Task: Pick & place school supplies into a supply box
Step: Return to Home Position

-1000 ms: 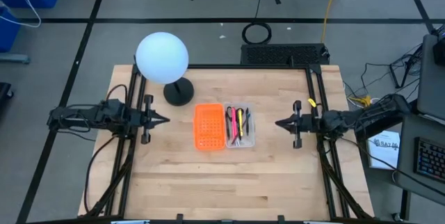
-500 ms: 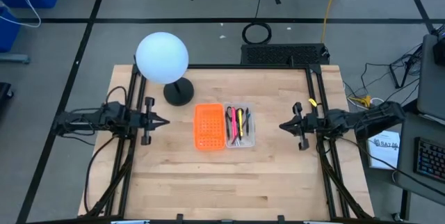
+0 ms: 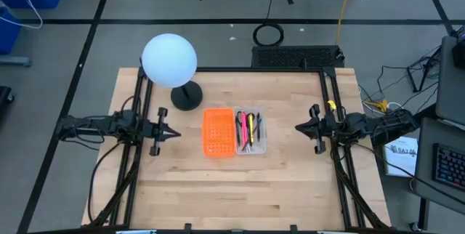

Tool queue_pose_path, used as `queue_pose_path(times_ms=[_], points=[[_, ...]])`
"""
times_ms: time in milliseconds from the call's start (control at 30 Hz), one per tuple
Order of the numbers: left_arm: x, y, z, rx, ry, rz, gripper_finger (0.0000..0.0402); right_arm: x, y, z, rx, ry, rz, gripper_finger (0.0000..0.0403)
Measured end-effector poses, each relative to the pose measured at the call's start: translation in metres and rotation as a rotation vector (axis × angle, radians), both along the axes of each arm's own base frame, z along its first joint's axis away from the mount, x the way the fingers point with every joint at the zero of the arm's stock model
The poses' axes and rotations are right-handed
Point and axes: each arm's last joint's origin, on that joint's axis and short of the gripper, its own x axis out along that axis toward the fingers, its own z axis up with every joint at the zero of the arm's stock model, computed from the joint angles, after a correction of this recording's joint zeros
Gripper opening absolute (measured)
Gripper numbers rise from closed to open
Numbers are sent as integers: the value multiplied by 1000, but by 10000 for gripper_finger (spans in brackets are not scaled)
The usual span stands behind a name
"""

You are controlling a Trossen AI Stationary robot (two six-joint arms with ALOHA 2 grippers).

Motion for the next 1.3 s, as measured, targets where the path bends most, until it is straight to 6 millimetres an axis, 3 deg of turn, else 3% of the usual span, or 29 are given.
queue_pose_path(times_ms=[1100, 1300], points=[[3, 1, -4, -46, 63, 24, 1, 0, -2, -2, 8, 27, -66, 0], [4, 1, -6, -132, 95, 32, 20, 1, -1, -9, 1, 95, -45, 0]])
